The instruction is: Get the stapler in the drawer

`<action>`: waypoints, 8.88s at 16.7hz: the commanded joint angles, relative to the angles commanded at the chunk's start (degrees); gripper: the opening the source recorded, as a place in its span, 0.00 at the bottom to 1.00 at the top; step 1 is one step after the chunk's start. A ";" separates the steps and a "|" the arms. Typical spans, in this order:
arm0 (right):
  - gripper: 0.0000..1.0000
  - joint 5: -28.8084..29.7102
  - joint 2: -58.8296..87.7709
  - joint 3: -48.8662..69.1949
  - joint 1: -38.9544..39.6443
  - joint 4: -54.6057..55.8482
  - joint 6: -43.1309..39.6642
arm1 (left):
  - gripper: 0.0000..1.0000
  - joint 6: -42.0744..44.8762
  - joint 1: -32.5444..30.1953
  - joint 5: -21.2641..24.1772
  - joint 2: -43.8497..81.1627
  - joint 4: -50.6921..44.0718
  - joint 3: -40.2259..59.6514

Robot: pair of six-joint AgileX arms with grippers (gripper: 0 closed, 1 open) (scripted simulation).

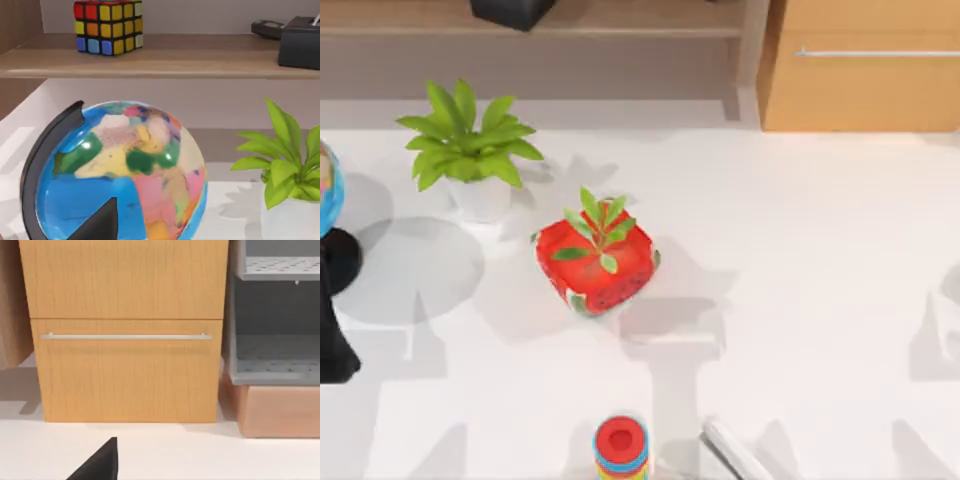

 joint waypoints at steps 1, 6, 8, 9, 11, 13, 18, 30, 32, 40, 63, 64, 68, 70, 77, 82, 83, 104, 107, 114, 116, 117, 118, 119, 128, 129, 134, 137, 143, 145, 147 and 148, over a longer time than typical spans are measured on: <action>1.00 0.00 0.00 0.00 0.00 0.00 0.00 | 1.00 0.00 0.00 0.00 0.00 0.00 0.00; 1.00 0.77 5.84 3.43 -0.37 4.25 -5.23 | 1.00 0.00 0.00 0.00 0.00 0.00 0.00; 1.00 1.19 12.29 6.84 -0.32 8.47 -10.56 | 1.00 0.00 0.00 0.00 0.00 0.00 0.00; 1.00 1.37 16.33 8.85 -0.18 10.98 -13.77 | 1.00 0.00 0.00 0.00 0.00 0.00 0.00; 1.00 1.67 25.81 13.34 0.35 16.68 -21.09 | 1.00 0.00 0.00 0.00 0.00 0.00 0.00; 1.00 2.01 36.72 18.33 1.20 23.23 -29.30 | 1.00 0.00 0.00 0.00 0.00 0.00 0.00; 1.00 3.73 66.58 31.63 3.98 41.08 -51.24 | 1.00 0.00 0.00 0.00 0.00 0.00 0.00; 1.00 11.12 123.84 52.91 9.86 71.64 -87.08 | 1.00 0.00 0.00 0.00 0.00 0.00 0.00; 1.00 11.95 127.09 53.90 10.08 73.22 -88.88 | 1.00 0.00 0.00 0.00 0.00 0.00 0.00; 1.00 11.94 128.00 54.71 9.83 73.07 -89.22 | 1.00 0.00 0.00 0.00 0.00 0.00 0.00; 0.00 11.47 130.78 60.80 9.39 69.85 -89.29 | 1.00 0.00 0.00 0.00 0.00 0.00 0.00; 0.00 11.47 130.78 60.80 9.39 69.85 -89.29 | 1.00 0.00 0.00 0.00 0.00 0.00 0.00; 0.00 11.47 130.78 60.80 9.39 69.85 -89.29 | 1.00 0.00 0.00 0.00 0.00 0.00 0.00; 0.00 11.47 130.78 60.80 9.39 69.85 -89.29 | 1.00 0.00 0.00 0.00 0.00 0.00 0.00; 0.00 12.32 127.73 53.57 10.55 73.76 -89.15 | 1.00 0.00 0.00 0.00 0.00 0.00 0.00; 0.00 13.38 124.05 45.06 11.51 78.50 -89.04 | 1.00 0.00 0.00 0.00 0.00 0.00 0.00; 0.00 13.45 123.76 44.40 11.59 78.86 -89.03 | 1.00 0.00 0.00 0.00 0.00 0.00 0.00; 0.00 16.50 117.62 28.03 15.00 89.21 -89.01 | 1.00 0.00 0.00 0.00 0.00 0.00 0.00; 0.00 18.08 116.38 23.03 16.40 92.59 -88.93 | 1.00 0.00 0.00 0.00 0.00 0.00 0.00; 0.00 20.36 114.41 15.64 18.61 97.86 -88.85 | 1.00 0.00 0.00 0.00 0.00 0.00 0.00; 0.00 20.36 114.41 15.64 18.61 97.86 -88.85 | 1.00 0.00 0.00 0.00 0.00 0.00 0.00; 0.08 20.36 114.41 15.64 18.61 97.86 -88.85 | 1.00 0.00 0.00 0.00 0.00 0.00 0.00; 0.15 20.36 114.41 15.64 18.61 97.86 -88.85 | 1.00 0.00 0.00 0.00 0.00 0.00 0.00; 0.23 20.36 114.41 15.64 18.61 97.86 -88.85 | 1.00 0.00 0.00 0.00 0.00 0.00 0.00; 0.90 20.36 114.41 15.64 18.61 97.86 -88.85 | 1.00 0.00 0.00 0.00 0.00 0.00 0.00; 0.98 20.36 114.41 15.64 18.61 97.86 -88.85 | 1.00 0.00 0.00 0.00 0.00 0.00 0.00; 1.00 20.36 114.41 15.64 18.61 97.86 -88.85 | 1.00 0.00 0.00 0.00 0.00 0.00 0.00; 1.00 20.36 114.41 15.64 18.61 97.86 -88.85 | 1.00 0.00 0.00 0.00 0.00 0.00 0.00; 1.00 21.88 114.01 12.21 20.15 100.95 -88.84 | 1.00 0.00 0.00 0.00 0.00 0.00 0.00; 1.00 22.22 113.91 11.47 20.45 101.58 -88.82 | 1.00 0.00 0.00 0.00 0.00 0.00 0.00; 1.00 22.22 113.91 11.47 20.45 101.58 -88.82 | 1.00 0.00 0.00 0.00 0.00 0.00 0.00; 1.00 22.13 116.48 11.53 20.25 100.57 -88.82 | 1.00 0.00 0.00 0.00 0.00 0.00 0.00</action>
